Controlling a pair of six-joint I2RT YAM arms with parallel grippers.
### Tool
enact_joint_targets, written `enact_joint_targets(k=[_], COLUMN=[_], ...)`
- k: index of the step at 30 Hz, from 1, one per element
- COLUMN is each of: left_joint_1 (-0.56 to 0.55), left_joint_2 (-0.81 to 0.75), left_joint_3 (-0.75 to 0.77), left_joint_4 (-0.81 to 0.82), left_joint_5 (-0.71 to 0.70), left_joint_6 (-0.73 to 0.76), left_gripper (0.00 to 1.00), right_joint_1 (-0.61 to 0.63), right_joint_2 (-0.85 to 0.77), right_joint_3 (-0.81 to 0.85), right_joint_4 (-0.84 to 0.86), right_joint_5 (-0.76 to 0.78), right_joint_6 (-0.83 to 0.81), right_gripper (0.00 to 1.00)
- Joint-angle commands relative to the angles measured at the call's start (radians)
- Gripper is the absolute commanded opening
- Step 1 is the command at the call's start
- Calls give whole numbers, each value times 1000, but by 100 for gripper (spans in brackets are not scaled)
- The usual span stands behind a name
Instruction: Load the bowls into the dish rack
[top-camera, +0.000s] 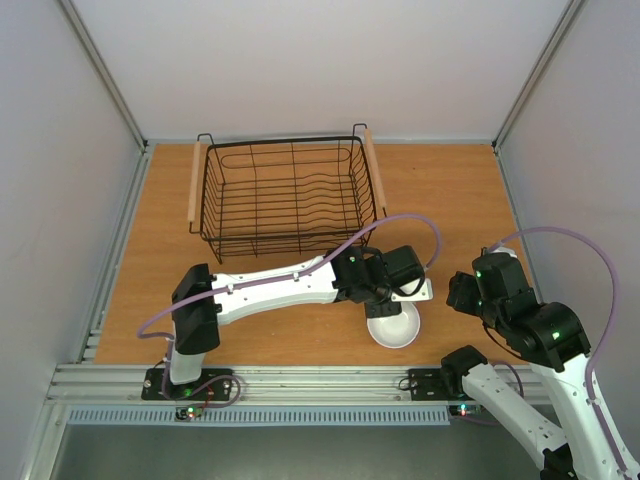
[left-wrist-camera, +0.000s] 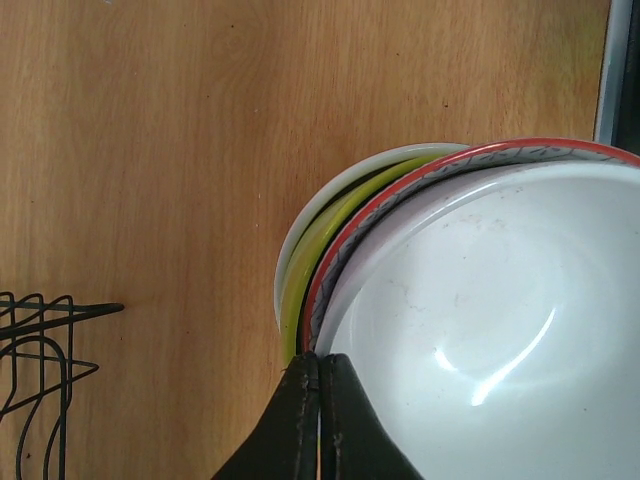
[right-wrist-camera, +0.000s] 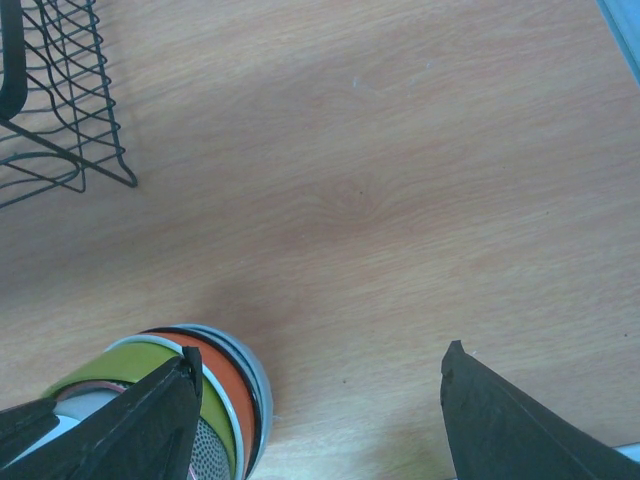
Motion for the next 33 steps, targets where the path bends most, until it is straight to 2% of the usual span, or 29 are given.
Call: enact_joint_targets(k=[1, 11, 13, 16, 23, 27, 31, 33], left_joint_1=[0, -15, -14, -15, -15, -14, -16, -17], left_joint_2=[-33, -59, -56, -47, -24, -15, -3, 3], left_joint_3=[10, -34, -41, -44, -44, -41, -38, -36], left_joint_4=[5, 31, 38, 40, 41, 32, 19, 16], left_joint_5=[-39, -76, -83, -81, -81, -67, -44, -39], left_joint_6=[6, 12, 13, 14, 15, 12, 9, 9], left_gripper=[0, 2, 19, 25, 25, 5, 8, 13], right_joint_1=[4, 4, 4, 3, 4, 4, 4, 4], right_joint_2=[-10, -8, -8, -7, -7, -6, -7, -9], right_joint_3=[-8, -9, -9, -9, -11, -11, -11, -11], right_joint_4=[21, 23, 23, 24, 26, 25, 27, 26], right_joint_5=[1, 0, -1, -1, -6, -6, -7, -7], right_joint_6=[-1, -1, -1, -2, -4, -6, -6, -6], right_gripper=[67, 69, 69, 69, 70, 70, 70, 70])
